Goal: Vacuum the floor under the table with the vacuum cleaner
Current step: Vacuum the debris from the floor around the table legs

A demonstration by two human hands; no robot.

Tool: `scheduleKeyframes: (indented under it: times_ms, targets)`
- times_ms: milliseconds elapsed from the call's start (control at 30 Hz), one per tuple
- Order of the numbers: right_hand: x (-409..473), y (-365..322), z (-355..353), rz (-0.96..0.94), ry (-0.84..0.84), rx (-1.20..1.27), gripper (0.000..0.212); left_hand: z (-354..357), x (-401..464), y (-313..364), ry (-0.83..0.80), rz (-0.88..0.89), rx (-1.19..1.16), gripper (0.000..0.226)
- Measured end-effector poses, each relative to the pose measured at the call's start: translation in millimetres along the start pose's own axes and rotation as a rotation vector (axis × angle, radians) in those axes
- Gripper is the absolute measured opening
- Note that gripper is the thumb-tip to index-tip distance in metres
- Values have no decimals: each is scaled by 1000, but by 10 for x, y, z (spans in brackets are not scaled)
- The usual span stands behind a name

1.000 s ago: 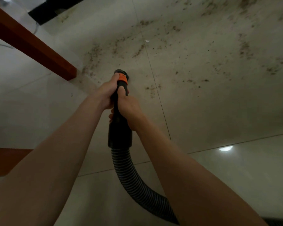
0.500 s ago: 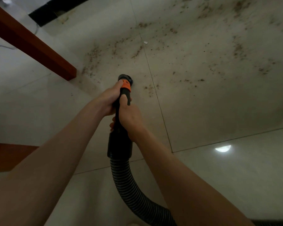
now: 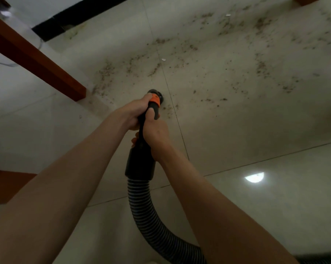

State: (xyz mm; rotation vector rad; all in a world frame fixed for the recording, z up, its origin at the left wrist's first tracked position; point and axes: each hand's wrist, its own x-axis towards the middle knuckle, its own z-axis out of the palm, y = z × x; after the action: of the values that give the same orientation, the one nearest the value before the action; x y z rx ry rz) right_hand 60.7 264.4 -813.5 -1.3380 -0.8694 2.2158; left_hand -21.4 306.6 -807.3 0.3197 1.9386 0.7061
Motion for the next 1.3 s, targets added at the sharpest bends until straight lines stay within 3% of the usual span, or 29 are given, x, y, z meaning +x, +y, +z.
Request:
scheduleKeyframes:
  times_ms: [433, 600, 933, 1300]
  targets:
    - [209, -207, -50, 23, 8, 2, 49, 80, 159, 145, 59, 49, -9, 53]
    - [131, -72, -86, -35, 46, -72, 41, 122, 89, 67, -4, 54, 5, 51]
    - [-207, 253, 149, 26, -35, -110, 51, -214, -161, -321, 4, -12, 5, 53]
    - [-378, 308, 80, 8, 83, -80, 52, -24, -348, -351, -52, 29, 37, 50]
